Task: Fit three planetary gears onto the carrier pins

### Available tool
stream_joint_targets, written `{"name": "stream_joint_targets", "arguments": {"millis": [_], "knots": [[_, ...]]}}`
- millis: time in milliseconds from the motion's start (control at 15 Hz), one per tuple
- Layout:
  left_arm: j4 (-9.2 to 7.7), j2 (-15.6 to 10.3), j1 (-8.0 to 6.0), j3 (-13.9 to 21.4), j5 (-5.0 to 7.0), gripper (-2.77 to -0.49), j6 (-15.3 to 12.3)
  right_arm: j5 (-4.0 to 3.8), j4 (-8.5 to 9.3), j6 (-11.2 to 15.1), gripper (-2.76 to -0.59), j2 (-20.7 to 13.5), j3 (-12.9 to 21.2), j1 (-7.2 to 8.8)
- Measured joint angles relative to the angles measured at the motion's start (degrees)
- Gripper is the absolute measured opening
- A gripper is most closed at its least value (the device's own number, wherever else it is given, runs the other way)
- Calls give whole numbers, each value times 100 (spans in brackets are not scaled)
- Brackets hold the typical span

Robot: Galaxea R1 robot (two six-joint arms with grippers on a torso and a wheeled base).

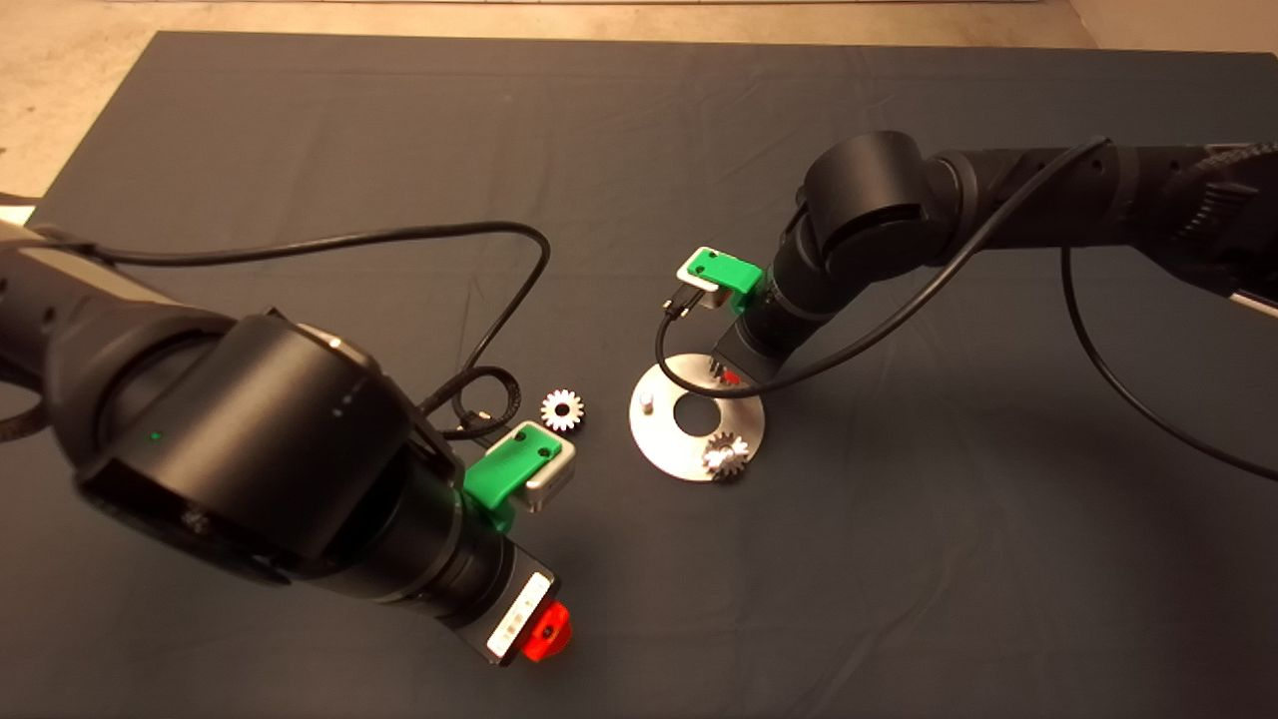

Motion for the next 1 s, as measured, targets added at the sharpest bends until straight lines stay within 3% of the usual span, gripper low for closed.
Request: {"name": "stream_joint_targets", "arguments": {"millis": [1000], "knots": [[0,0,0,0,1,-62,0,-2,-2,-41,-255,1,0,5]]}}
